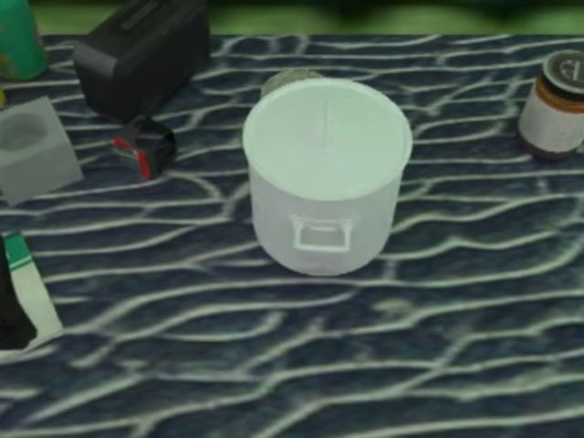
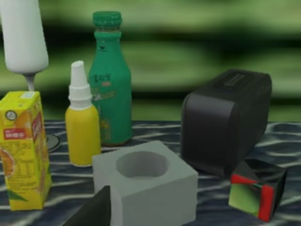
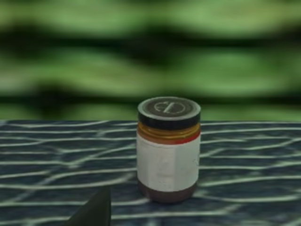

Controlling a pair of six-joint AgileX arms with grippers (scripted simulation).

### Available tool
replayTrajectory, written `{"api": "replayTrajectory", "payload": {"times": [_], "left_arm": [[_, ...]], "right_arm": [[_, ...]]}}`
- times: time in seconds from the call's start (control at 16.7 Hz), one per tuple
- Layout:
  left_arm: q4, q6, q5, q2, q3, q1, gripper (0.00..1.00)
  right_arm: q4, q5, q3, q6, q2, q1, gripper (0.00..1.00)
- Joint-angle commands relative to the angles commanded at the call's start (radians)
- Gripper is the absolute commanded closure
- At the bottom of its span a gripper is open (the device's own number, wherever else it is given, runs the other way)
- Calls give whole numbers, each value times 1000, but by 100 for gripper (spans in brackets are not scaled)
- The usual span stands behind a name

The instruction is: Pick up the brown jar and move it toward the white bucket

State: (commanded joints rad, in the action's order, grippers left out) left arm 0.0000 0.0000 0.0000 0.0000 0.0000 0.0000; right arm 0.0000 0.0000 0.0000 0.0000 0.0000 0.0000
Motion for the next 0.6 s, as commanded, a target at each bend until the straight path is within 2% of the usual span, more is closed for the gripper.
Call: {"api": "replayTrajectory", "payload": {"times": [0.3,0.6], "left_arm": [[0,0,0,0,0,0,0],[0,0,0,0,0,0,0]], "right_arm": [[-37,1,42,-4,49,-2,0],[-227,7,268,-29,309,-18,0]]}}
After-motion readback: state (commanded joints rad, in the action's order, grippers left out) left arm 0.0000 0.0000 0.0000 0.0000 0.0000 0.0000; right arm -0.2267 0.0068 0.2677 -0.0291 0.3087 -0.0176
